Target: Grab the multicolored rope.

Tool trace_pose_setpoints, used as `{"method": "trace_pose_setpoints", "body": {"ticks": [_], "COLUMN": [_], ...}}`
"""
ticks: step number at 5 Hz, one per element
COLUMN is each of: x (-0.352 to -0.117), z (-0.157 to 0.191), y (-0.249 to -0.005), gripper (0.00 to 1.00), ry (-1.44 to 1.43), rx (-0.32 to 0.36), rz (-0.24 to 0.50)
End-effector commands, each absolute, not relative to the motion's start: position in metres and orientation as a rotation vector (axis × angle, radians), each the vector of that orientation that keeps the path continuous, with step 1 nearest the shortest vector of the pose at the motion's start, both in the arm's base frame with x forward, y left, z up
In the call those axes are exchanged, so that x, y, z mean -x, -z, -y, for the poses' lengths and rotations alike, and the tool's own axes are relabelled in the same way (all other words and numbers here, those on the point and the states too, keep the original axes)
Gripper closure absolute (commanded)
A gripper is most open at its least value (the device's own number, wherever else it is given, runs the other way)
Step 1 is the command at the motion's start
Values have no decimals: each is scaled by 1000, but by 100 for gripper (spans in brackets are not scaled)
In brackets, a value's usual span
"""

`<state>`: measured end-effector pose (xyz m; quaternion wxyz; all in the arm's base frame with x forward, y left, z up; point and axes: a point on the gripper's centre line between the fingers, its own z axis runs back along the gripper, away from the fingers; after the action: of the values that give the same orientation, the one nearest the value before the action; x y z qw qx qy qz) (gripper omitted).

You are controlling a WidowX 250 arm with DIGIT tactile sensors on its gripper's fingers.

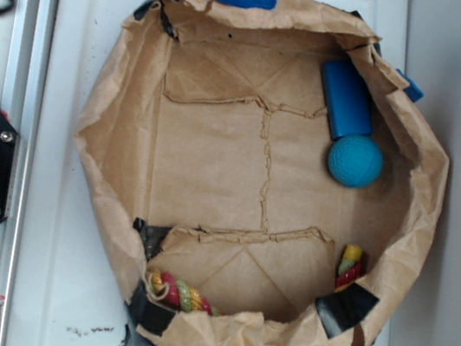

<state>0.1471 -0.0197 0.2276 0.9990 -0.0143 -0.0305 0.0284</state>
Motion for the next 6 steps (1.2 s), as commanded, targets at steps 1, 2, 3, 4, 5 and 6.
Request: {"method": "trace_pose_setpoints", "body": {"ticks": [1,2,3,4,5,6], "x": [-196,-213,-226,-240,-240,-240], "z": [20,13,8,-2,-2,-2], "y": [-228,-211,-190,-179,-179,-179], "gripper": [0,0,0,0,0,0], "ry": [-135,-121,-64,-85,-85,-85], "rx": [51,106,197,228,228,228], "rz": [105,106,99,84,84,84]}}
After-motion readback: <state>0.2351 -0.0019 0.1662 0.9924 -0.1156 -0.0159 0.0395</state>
